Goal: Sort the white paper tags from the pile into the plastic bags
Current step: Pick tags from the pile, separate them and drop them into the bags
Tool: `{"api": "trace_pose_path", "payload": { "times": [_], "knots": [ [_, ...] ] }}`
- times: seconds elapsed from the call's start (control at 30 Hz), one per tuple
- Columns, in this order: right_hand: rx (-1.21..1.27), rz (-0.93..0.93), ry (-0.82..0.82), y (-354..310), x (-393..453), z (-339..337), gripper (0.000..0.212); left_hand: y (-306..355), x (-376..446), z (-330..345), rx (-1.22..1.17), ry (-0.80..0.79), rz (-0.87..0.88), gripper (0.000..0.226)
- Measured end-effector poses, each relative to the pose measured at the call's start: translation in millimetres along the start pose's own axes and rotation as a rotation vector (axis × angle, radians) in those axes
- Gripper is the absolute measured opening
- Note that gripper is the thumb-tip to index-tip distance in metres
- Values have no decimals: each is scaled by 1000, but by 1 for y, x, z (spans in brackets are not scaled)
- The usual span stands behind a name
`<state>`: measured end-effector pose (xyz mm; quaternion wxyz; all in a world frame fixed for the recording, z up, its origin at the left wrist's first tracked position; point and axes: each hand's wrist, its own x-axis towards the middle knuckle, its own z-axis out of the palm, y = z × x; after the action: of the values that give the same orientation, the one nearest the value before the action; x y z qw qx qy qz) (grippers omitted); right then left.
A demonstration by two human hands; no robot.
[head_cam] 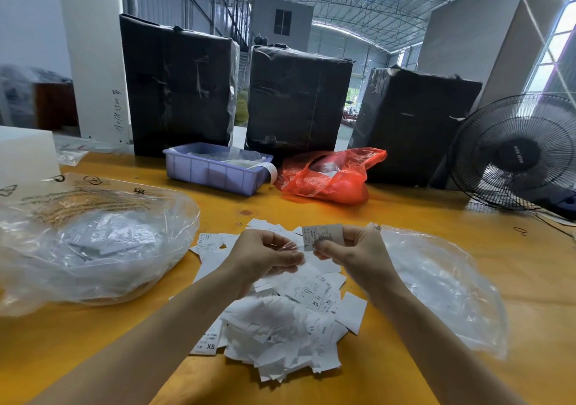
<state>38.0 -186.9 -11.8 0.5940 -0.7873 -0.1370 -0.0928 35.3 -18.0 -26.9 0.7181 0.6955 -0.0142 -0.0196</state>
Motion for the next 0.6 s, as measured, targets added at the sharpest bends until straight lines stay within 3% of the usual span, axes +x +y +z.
{"api": "trace_pose_path", "payload": {
  "times": [0.3, 0.6],
  "knots": [
    [-60, 46, -69, 2, 0, 1, 6, 1, 0, -1, -10, -16, -15, 17],
    [-11, 322, -217, 5, 2, -7, 9, 2, 1, -2, -66, -43, -24, 5]
  ]
}}
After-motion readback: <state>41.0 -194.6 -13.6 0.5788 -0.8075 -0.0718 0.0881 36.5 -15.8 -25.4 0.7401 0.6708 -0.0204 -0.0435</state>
